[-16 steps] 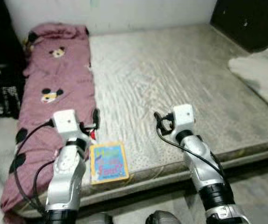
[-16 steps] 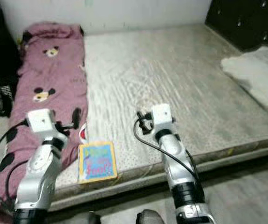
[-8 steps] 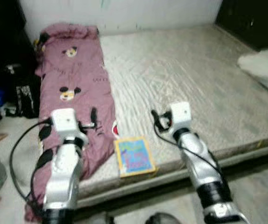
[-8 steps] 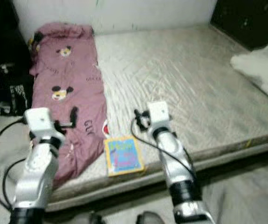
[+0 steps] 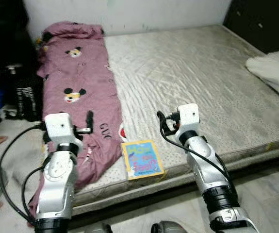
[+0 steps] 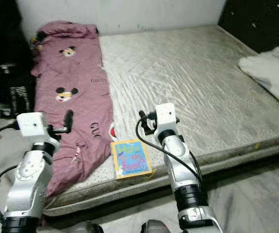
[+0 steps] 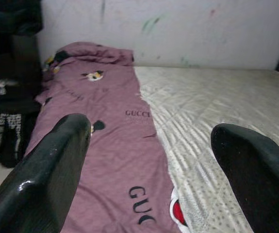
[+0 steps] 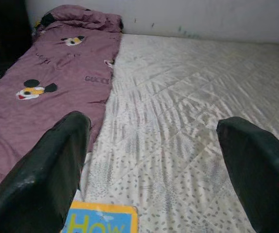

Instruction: Clean up the room

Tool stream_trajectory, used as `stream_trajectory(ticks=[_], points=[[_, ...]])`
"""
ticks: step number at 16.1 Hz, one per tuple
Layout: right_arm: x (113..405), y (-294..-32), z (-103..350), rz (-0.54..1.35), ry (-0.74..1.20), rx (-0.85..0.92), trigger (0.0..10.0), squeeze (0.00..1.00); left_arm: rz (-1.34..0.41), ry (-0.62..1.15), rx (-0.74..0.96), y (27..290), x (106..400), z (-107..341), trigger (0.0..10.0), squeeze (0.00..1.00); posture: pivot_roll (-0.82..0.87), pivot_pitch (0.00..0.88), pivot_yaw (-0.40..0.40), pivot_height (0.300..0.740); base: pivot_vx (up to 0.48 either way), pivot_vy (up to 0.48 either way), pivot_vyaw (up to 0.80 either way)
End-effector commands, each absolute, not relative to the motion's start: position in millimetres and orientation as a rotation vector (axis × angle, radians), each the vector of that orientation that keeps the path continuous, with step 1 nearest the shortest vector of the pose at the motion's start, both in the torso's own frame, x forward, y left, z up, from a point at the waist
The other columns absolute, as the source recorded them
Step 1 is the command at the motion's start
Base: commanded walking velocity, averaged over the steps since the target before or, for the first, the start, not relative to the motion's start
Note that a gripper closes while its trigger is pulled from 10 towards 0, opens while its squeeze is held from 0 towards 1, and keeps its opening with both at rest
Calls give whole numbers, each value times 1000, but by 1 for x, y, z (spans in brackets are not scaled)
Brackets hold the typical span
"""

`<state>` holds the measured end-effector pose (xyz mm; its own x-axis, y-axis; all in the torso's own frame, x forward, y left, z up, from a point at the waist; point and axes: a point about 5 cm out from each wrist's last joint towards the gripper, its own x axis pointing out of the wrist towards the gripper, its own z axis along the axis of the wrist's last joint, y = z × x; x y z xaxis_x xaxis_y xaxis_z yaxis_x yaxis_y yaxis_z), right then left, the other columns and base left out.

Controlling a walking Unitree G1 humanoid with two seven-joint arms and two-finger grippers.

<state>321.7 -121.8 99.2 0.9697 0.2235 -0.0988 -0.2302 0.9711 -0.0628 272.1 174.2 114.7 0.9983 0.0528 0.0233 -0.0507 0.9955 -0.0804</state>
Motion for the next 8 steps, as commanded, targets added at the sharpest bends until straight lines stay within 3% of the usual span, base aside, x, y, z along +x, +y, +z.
stream_trajectory(ticks=[1, 4, 8], points=[[322, -125, 97, 210, 107, -66, 10000, 0, 40, -49, -86, 171, 275, 119, 10000, 0, -115, 36, 3, 740, 0, 0, -800], [321, -126, 96, 206, 110, -70, 10000, 0, 8, -52, -103, 166, 275, 122, 10000, 0, -113, 39, 4, 740, 0, 0, -800], [317, -129, 102, 193, 76, -44, 10000, 0, 59, -40, -78, 174, 270, 118, 10000, 0, -116, 75, 4, 740, 0, 0, 0]])
